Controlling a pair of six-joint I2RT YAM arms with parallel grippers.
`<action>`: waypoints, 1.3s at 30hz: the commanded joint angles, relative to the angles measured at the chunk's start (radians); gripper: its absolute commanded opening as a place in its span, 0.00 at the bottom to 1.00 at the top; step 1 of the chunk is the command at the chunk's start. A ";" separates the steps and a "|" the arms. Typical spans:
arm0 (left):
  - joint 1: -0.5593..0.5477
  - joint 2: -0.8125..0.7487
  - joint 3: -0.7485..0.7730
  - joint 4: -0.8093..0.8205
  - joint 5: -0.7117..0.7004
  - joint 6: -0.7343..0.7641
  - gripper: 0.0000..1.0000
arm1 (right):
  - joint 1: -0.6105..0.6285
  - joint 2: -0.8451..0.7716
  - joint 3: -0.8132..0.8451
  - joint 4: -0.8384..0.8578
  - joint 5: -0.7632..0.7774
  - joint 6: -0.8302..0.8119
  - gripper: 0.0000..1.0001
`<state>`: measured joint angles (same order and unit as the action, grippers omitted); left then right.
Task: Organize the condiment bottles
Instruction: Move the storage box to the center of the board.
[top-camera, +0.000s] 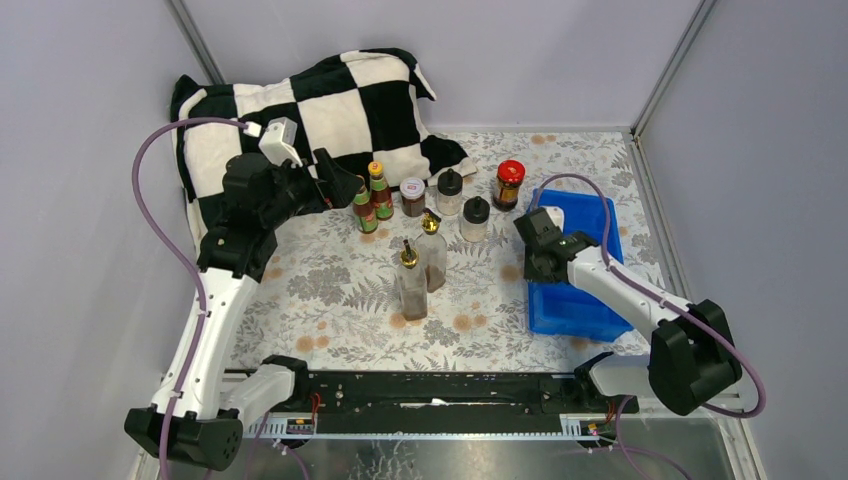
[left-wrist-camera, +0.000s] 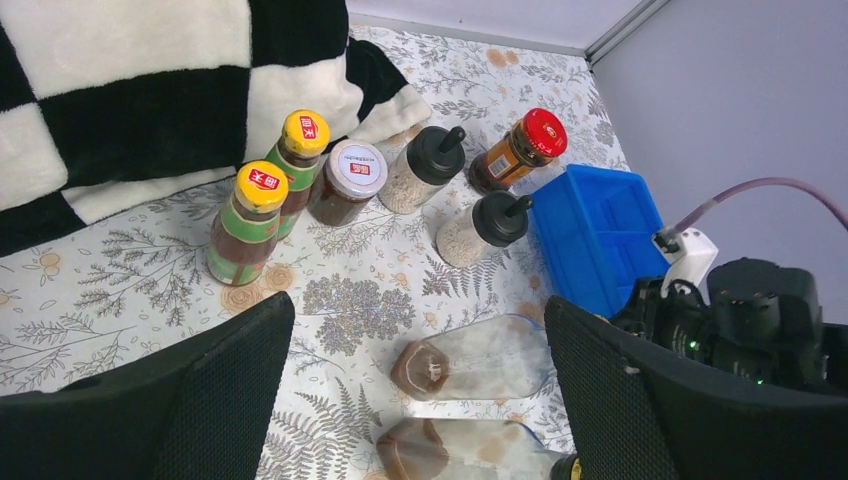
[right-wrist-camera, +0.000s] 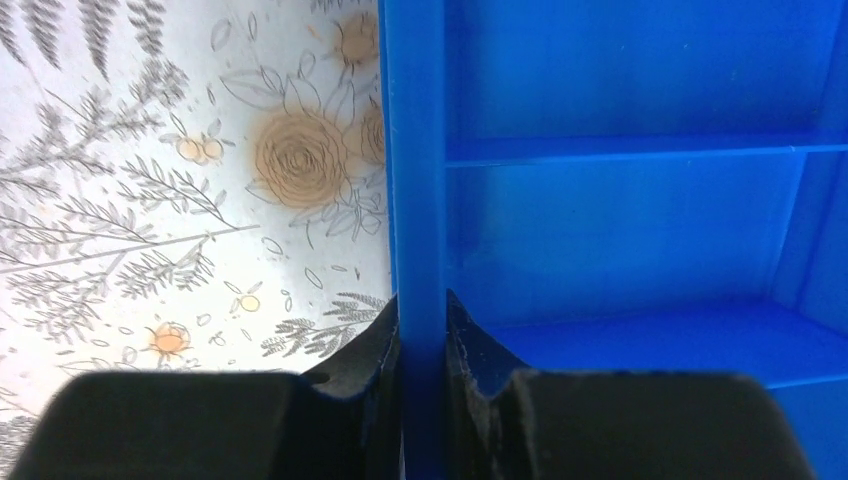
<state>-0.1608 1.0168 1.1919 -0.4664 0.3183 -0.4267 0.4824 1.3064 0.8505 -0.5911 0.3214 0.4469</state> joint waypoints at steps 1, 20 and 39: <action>0.008 -0.012 -0.013 -0.007 0.011 -0.018 0.99 | 0.037 -0.028 -0.025 0.053 0.061 0.032 0.00; 0.007 -0.020 -0.058 0.005 -0.005 -0.011 0.99 | 0.281 0.217 0.051 0.148 0.096 0.128 0.00; 0.007 -0.011 -0.060 -0.004 -0.018 0.017 0.99 | 0.285 0.354 0.161 0.165 0.127 0.154 0.12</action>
<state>-0.1608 1.0107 1.1427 -0.4664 0.3084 -0.4313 0.7570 1.6310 0.9966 -0.4572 0.4465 0.5781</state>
